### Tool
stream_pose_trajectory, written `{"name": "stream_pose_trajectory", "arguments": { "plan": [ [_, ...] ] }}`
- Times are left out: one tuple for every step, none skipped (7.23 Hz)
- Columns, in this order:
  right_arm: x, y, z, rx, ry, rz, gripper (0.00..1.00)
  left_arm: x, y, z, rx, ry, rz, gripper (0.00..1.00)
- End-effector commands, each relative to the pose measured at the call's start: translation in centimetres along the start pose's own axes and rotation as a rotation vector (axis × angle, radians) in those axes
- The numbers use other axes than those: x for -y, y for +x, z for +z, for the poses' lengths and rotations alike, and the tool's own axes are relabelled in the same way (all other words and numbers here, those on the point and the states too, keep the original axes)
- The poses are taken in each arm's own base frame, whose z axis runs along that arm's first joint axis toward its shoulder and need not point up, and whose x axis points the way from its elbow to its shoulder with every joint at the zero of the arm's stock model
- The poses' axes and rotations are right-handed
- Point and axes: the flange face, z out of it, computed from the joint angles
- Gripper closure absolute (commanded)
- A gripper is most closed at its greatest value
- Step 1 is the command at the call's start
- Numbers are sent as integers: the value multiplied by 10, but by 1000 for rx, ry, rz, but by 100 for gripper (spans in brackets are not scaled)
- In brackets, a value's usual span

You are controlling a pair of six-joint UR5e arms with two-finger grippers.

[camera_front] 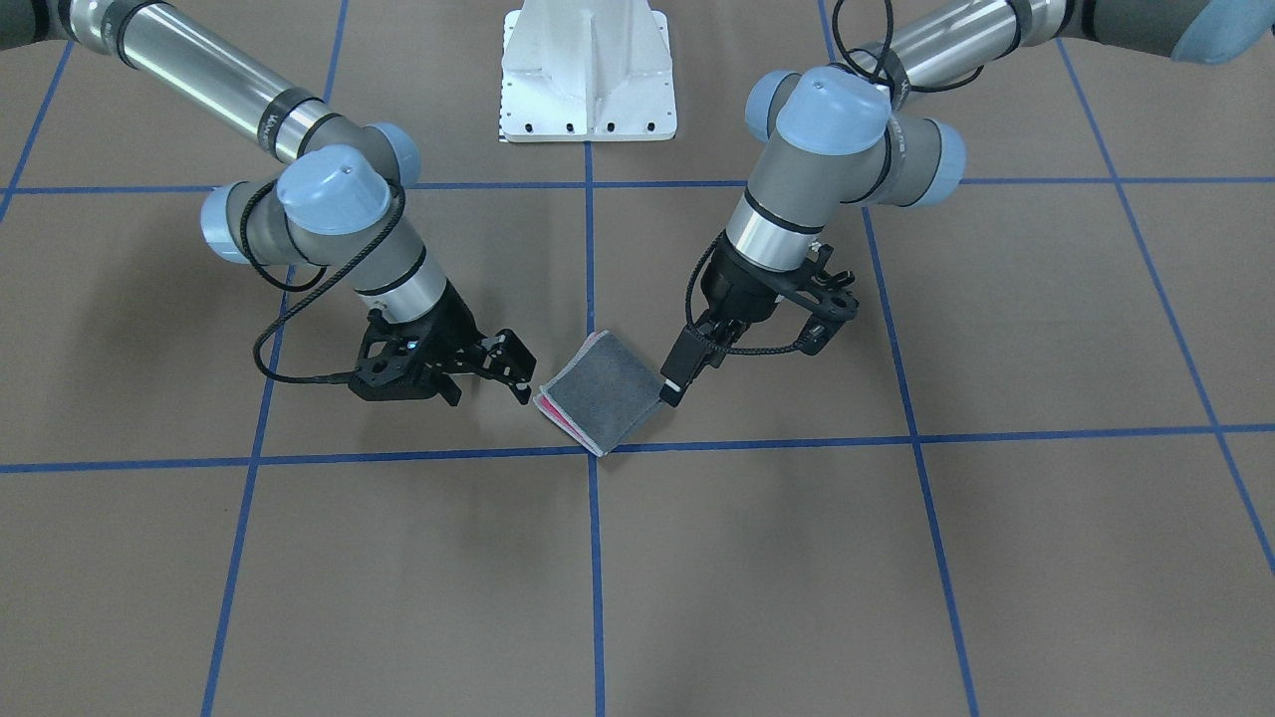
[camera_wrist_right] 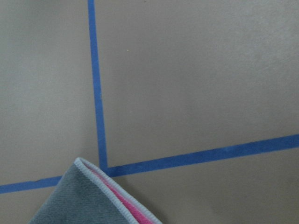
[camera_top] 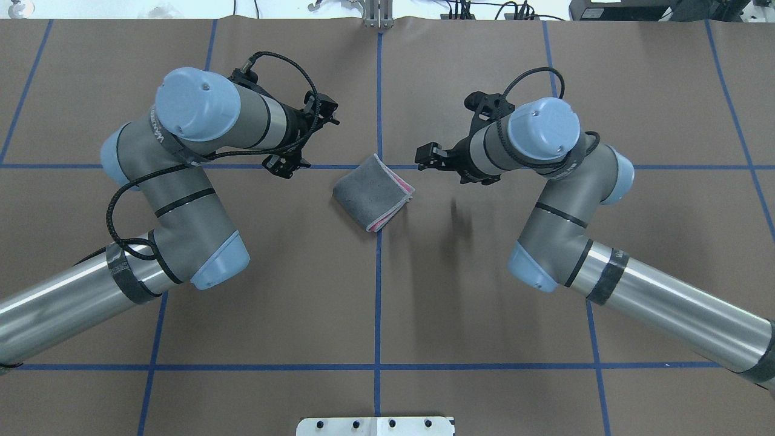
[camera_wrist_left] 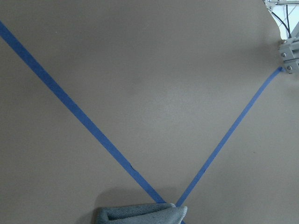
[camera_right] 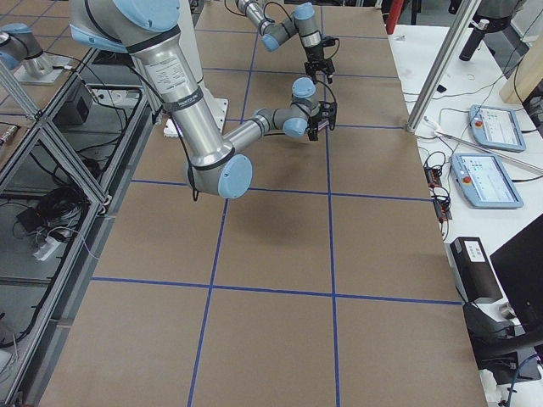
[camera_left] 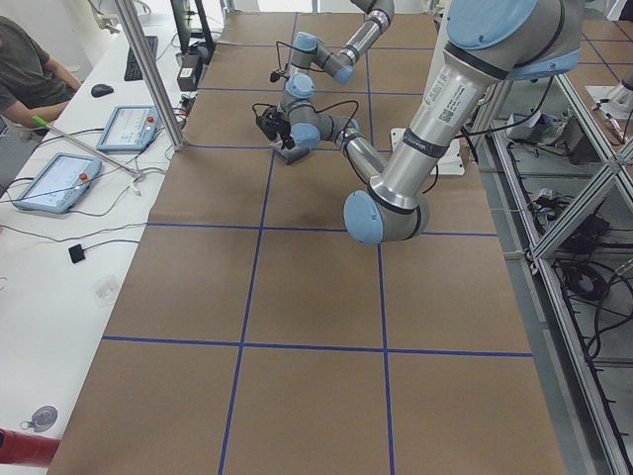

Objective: Fold towel twice with both arms
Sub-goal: 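Raise the right gripper away while the left gripper moves to the towel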

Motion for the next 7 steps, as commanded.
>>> {"name": "stream_pose_trajectory", "arguments": {
  "plan": [
    [36,57,-42,-1,-47,-12,0,-5,3,5,-55,-32,17,0],
    [50,74,-56,0,-73,-5,0,-4,-8,20,-144,-27,22,0],
    [59,85,-63,-1,-83,-7,0,-15,-20,34,-209,-55,21,0],
    [65,98,-67,-11,-76,-11,0,-8,-38,41,-229,-38,18,0],
    [67,104,-69,-14,-82,-9,0,-22,-66,47,-300,-33,35,0],
    [66,106,-69,-16,-83,-9,0,-27,-77,48,-331,-30,36,0],
    [66,110,-69,-21,-83,-5,0,-30,-77,48,-370,-3,30,0]
  ]
}}
